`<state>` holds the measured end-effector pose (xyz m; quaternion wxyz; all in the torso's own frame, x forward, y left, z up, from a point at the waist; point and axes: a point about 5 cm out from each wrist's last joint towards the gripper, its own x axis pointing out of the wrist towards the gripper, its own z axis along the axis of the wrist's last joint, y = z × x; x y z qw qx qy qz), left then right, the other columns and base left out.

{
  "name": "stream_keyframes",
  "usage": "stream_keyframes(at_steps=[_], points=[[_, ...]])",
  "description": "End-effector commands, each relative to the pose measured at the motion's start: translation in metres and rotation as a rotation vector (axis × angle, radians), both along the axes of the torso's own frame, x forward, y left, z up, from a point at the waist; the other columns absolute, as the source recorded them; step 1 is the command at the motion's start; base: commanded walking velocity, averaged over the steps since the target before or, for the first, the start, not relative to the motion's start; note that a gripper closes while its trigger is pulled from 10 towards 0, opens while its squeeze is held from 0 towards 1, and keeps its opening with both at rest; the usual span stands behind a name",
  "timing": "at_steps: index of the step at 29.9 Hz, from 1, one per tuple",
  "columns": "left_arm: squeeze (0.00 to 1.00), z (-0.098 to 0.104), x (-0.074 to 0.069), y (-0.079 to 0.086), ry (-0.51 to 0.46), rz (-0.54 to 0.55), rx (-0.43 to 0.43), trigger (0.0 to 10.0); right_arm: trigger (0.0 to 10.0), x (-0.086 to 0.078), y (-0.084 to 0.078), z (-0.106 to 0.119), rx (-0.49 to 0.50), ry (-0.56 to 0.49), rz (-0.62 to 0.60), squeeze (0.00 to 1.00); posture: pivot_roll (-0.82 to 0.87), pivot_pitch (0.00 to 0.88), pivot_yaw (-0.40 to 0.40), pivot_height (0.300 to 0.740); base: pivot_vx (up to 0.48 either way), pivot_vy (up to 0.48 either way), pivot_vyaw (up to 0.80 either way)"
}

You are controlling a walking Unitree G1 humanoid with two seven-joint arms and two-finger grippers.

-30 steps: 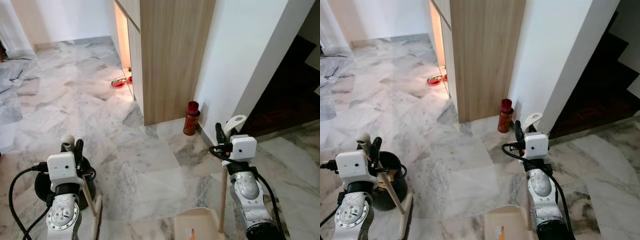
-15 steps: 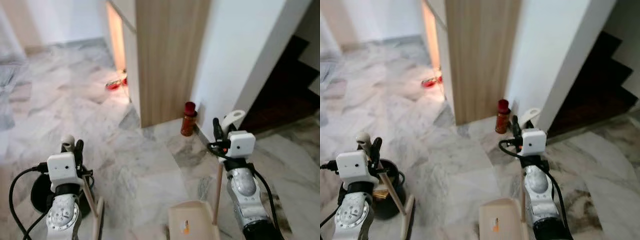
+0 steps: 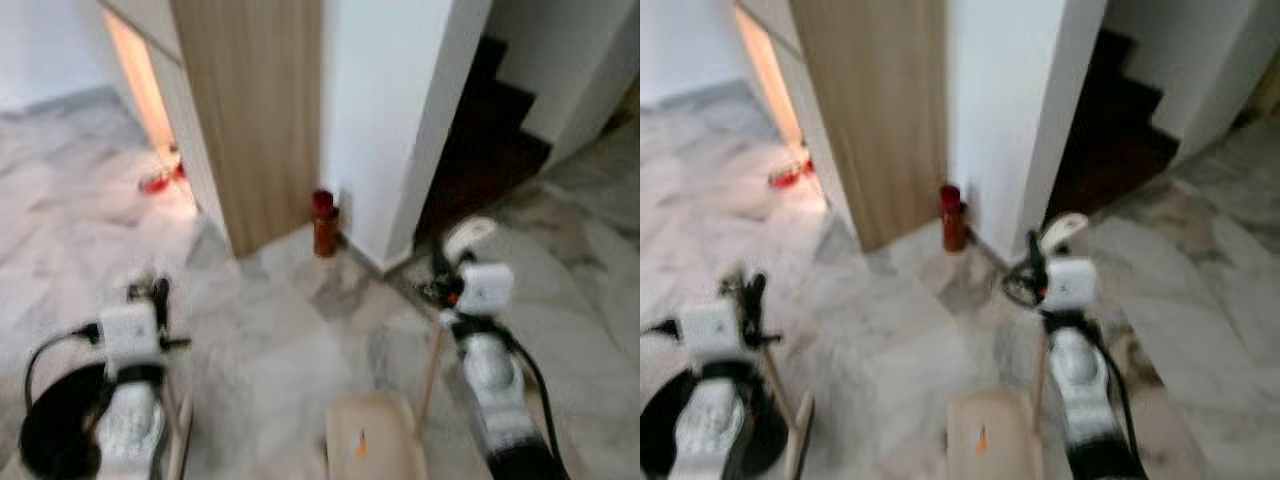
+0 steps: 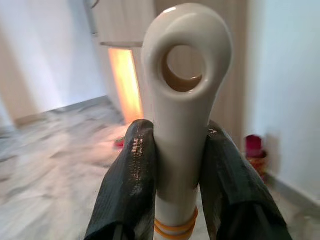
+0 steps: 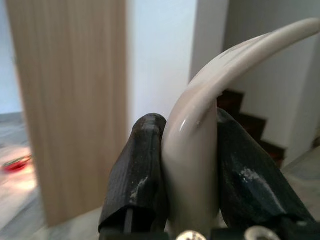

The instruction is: Sweep floor

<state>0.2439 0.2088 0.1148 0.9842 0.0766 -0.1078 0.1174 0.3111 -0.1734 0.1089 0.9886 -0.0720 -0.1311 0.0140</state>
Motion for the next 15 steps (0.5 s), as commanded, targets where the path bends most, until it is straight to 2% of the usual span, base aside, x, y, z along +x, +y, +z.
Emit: stream_keyframes(at_steps=[1,15], points=[[0.0,0.004,-0.0018,0.0017,-0.024,0.001,0.003,10.0,10.0,0.0026,0.0064,0.0102,-0.009,-0.043,0.023,0.0,0.07,0.0,0.02,0.74,0.0,0.0,-0.78],[0.0,0.0054,0.0009,-0.0013,-0.03,-0.014,-0.002,10.0,10.0,0.0002,0.0081,0.01,-0.01,-0.045,0.029,0.0,0.07,0.0,0.025,0.74,0.0,0.0,-0.78]])
